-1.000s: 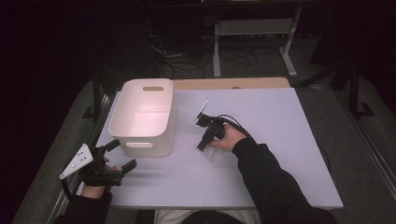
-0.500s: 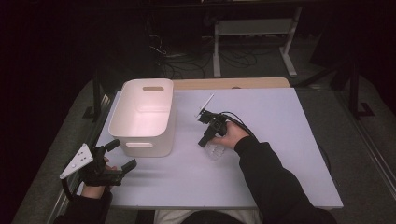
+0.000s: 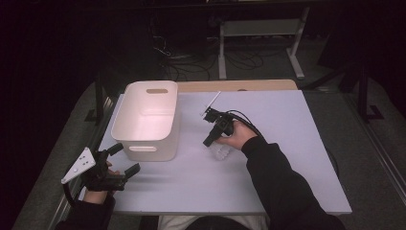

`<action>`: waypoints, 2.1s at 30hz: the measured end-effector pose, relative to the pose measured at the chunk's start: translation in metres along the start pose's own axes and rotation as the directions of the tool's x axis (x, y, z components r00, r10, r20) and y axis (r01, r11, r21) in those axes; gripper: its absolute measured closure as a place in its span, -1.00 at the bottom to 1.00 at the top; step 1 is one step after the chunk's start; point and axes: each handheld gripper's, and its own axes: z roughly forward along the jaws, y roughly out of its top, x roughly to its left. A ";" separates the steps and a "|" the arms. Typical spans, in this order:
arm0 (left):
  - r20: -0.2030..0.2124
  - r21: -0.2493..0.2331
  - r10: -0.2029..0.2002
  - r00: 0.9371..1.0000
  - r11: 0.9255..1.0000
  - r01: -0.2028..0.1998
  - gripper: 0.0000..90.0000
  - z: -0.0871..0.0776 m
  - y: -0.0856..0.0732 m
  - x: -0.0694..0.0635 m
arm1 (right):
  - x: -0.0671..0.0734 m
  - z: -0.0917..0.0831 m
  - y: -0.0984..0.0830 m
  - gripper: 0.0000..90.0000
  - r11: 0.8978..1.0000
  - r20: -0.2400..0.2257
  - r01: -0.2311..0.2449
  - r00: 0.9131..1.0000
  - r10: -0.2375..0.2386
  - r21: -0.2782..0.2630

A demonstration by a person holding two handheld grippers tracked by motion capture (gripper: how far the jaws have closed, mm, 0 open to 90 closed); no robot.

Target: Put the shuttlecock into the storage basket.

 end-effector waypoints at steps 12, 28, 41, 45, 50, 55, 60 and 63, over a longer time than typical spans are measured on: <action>0.001 0.000 0.000 1.000 1.000 0.000 -1.00 0.000 0.000 0.000 | 0.007 -0.016 0.007 0.41 0.999 0.014 0.027 1.000 -0.026 -0.031; 0.001 0.000 0.000 1.000 1.000 0.000 -1.00 0.000 0.000 0.000 | 0.012 -0.036 0.018 0.41 0.995 0.025 0.051 0.998 -0.049 -0.084; 0.002 -0.001 -0.001 1.000 1.000 0.001 -1.00 0.000 0.000 0.000 | 0.023 -0.051 0.033 0.41 0.990 0.039 0.086 0.996 -0.082 -0.108; 0.001 -0.001 0.000 1.000 1.000 0.000 -1.00 0.000 0.000 0.000 | 0.026 -0.054 0.036 0.41 0.988 0.041 0.099 0.995 -0.095 -0.118; 0.001 0.000 0.000 1.000 1.000 0.000 -1.00 0.000 0.000 0.000 | 0.030 -0.059 0.039 0.41 0.985 0.041 0.112 0.993 -0.108 -0.129; 0.002 -0.001 -0.001 1.000 1.000 0.001 -1.00 0.000 0.000 0.000 | 0.034 -0.063 0.042 0.41 0.982 0.044 0.123 0.992 -0.118 -0.141; 0.002 -0.001 -0.001 1.000 1.000 0.001 -1.00 0.000 0.000 0.000 | 0.036 -0.065 0.044 0.41 0.981 0.045 0.128 0.991 -0.123 -0.147; 0.002 -0.001 -0.001 1.000 1.000 0.001 -1.00 0.000 0.000 0.000 | 0.037 -0.068 0.046 0.41 0.979 0.048 0.134 0.991 -0.128 -0.155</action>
